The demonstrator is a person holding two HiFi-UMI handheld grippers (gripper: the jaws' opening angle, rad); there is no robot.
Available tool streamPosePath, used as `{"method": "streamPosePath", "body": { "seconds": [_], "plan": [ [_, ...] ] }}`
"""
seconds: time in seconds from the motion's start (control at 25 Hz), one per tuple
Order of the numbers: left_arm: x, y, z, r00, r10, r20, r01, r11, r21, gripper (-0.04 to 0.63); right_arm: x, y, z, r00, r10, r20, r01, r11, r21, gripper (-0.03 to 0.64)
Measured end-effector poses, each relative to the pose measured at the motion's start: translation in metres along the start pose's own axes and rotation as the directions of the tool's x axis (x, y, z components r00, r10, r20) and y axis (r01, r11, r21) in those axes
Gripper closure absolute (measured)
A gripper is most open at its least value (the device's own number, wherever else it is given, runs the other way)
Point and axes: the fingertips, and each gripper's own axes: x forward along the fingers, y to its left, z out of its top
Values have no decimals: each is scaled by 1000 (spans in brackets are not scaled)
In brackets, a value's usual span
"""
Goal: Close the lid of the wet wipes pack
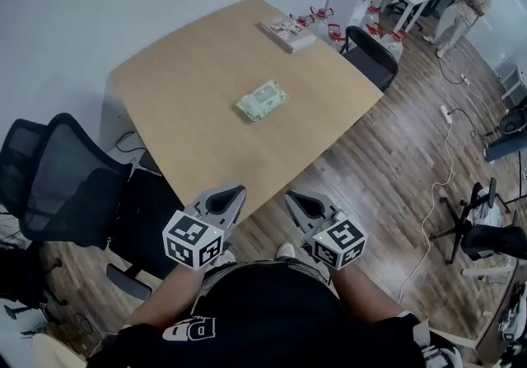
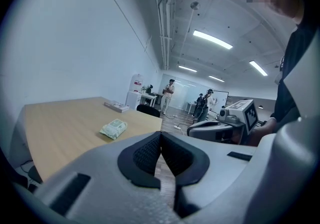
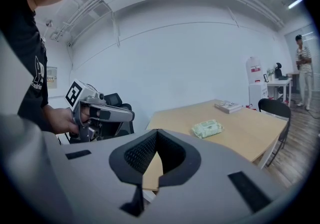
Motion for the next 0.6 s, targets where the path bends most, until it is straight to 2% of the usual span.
{"method": "streamPosePath", "body": {
  "seconds": [0.6],
  "plan": [
    [-14,3,-17,999,-45,-26,45,999,-15,578,1,20,-20,999,-40,-33,40,999,26,612]
  ]
}}
